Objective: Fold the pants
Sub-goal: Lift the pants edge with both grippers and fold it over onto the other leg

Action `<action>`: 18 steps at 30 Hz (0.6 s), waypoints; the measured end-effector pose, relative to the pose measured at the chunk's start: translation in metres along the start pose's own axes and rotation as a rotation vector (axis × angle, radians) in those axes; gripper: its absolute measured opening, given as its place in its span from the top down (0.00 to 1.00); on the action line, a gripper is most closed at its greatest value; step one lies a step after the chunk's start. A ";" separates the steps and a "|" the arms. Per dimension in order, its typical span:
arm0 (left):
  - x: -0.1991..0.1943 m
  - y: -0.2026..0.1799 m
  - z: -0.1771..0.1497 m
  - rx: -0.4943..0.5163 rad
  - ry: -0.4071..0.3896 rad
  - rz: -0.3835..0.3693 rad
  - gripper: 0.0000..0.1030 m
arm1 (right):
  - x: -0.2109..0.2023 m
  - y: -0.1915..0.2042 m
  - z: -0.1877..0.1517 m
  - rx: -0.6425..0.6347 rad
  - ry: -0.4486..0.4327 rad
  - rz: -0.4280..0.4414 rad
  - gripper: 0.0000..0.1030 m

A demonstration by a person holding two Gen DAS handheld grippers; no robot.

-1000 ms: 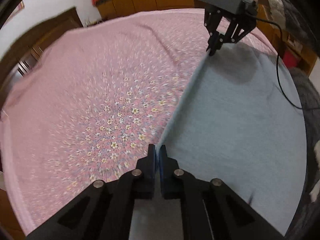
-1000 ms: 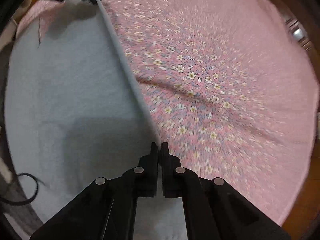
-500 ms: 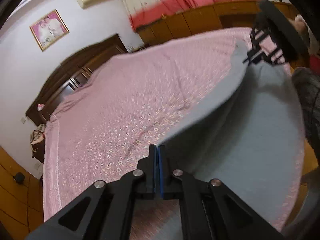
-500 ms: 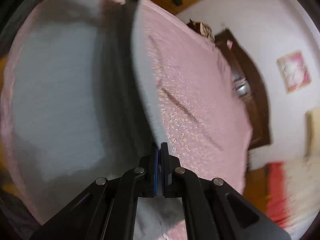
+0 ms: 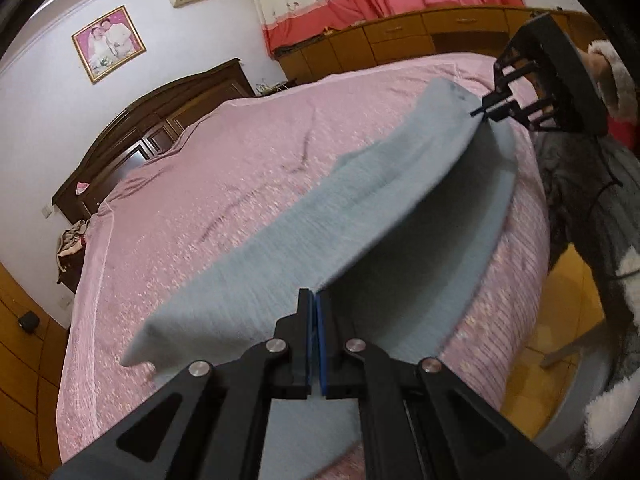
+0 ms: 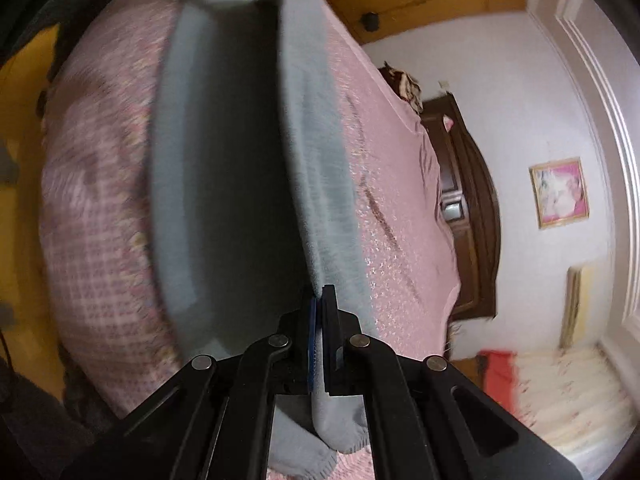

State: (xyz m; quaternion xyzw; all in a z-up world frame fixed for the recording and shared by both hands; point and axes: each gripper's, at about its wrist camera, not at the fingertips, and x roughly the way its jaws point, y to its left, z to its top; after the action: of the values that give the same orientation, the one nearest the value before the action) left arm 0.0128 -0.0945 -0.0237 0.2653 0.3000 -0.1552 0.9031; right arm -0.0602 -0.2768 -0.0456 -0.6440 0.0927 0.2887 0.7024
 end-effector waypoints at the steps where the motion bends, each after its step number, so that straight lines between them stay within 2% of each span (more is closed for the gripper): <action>1: 0.001 -0.005 -0.004 0.005 0.010 -0.008 0.98 | -0.001 0.008 -0.001 -0.026 0.007 -0.002 0.97; 4: -0.001 -0.016 -0.010 0.004 0.019 -0.022 0.98 | -0.007 0.030 -0.006 -0.089 0.010 -0.009 0.97; 8: -0.005 -0.021 -0.018 -0.015 0.013 -0.018 0.98 | -0.009 0.037 -0.013 -0.063 0.010 0.031 0.97; 10: -0.009 -0.025 -0.018 -0.018 0.011 -0.029 0.98 | -0.010 0.037 -0.015 -0.071 0.010 0.024 0.97; 14: -0.009 -0.037 -0.022 0.030 0.029 -0.031 0.98 | -0.013 0.043 -0.016 -0.088 0.018 0.026 0.97; 16: -0.005 -0.039 -0.024 0.037 0.045 -0.038 0.98 | -0.036 0.072 -0.027 -0.128 0.020 0.018 0.97; 18: -0.001 -0.043 -0.026 0.054 0.054 -0.031 0.98 | -0.042 0.083 -0.033 -0.154 0.023 0.015 0.97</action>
State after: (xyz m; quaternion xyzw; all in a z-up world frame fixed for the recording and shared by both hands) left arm -0.0194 -0.1144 -0.0573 0.2890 0.3242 -0.1698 0.8846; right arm -0.1296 -0.3198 -0.1000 -0.6987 0.0830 0.2929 0.6474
